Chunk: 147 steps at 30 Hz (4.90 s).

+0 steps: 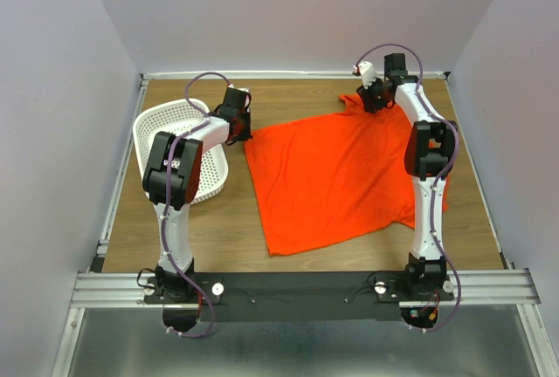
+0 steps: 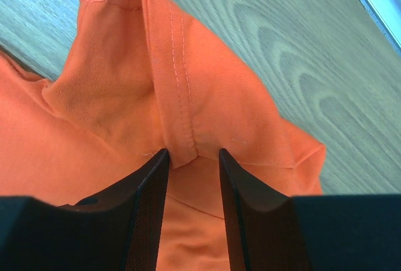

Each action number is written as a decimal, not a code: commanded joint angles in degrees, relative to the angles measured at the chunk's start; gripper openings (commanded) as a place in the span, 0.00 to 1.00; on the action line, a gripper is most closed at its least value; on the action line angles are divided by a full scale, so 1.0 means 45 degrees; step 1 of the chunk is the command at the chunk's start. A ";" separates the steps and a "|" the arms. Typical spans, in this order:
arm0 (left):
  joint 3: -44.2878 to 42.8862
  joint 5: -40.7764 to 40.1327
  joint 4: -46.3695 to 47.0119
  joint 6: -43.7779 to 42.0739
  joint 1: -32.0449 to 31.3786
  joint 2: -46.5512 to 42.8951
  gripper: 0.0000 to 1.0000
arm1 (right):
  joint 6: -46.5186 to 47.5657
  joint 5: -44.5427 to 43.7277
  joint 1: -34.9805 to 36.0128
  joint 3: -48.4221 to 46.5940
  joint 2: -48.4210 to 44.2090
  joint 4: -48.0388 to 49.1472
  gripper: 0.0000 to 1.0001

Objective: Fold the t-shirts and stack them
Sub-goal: Flatten the tshirt out

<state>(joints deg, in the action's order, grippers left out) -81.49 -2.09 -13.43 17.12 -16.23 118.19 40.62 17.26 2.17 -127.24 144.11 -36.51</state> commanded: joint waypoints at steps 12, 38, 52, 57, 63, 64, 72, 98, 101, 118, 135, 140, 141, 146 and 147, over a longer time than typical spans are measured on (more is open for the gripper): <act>0.0004 0.0269 -0.0101 -0.0153 0.0071 -0.0484 0.00 | 0.0075 -0.0104 0.0025 -0.0298 0.0377 -0.0167 0.24; 0.0902 0.0405 0.1519 -0.0134 0.0110 -0.3056 0.00 | -0.2521 0.1477 0.0044 0.0461 -0.3388 -0.0089 0.00; 0.1003 0.0386 0.3491 0.0549 0.0052 -1.1630 0.00 | -0.2424 0.0228 0.0122 -0.2032 -1.0421 -0.1164 0.01; 0.0202 0.0834 0.4234 0.0784 -0.0026 -1.5011 0.00 | -0.3244 0.0307 0.0103 -0.4806 -1.1984 -0.0834 0.01; -0.1264 0.2297 0.4118 0.1213 -0.0027 -1.6654 0.00 | -0.4066 -0.0318 0.0103 -0.4712 -1.4640 0.0809 0.01; -0.1497 0.2474 0.4040 0.1291 -0.0046 -1.6733 0.00 | -0.4085 -0.0454 0.0103 -0.4732 -1.4855 0.0906 0.01; -0.0411 0.3101 0.3942 0.1956 -0.0026 -1.7085 0.00 | -0.3501 -0.1256 0.0103 -0.3816 -1.5873 0.1043 0.01; -0.2078 -0.0277 0.5060 0.2112 -0.0202 -0.0418 0.00 | -0.3145 -0.0065 -0.0405 0.8573 -0.7618 0.7606 0.01; -0.4322 -0.0648 0.3496 0.2248 -0.0008 0.1306 0.00 | -0.3750 -0.0337 -0.0425 0.6547 -0.5629 0.7626 0.00; -0.2833 0.2239 0.6456 0.1957 0.0619 -0.0711 0.00 | -0.5433 0.0461 -0.0737 0.4660 -0.6798 0.7587 0.01; 0.3911 0.1655 0.8669 0.3186 -0.1139 -1.6243 0.00 | -0.7328 0.1284 -0.0737 -0.0939 -1.5697 0.2861 0.01; 0.3286 0.2005 0.7985 0.3498 -0.1335 -1.6617 0.00 | -0.7133 0.0327 -0.0737 -0.3070 -1.5892 0.2040 0.01; 0.3150 0.2045 0.7946 0.3557 -0.1335 -1.6520 0.00 | -0.7016 0.0229 -0.0737 -0.3149 -1.5950 0.1982 0.01; 0.3090 0.2203 0.7907 0.3656 -0.1413 -1.5817 0.00 | -0.6664 -0.0901 -0.0737 -0.2918 -1.5776 0.1942 0.01; 0.3109 0.2144 0.7926 0.3597 -0.1413 -1.5468 0.00 | -0.6432 -0.0982 -0.0718 -0.2780 -1.5698 0.1961 0.01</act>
<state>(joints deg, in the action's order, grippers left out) -66.65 6.59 23.55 32.80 -22.24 45.82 9.76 18.48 -0.86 -141.34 70.48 -23.92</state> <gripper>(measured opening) 0.007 0.005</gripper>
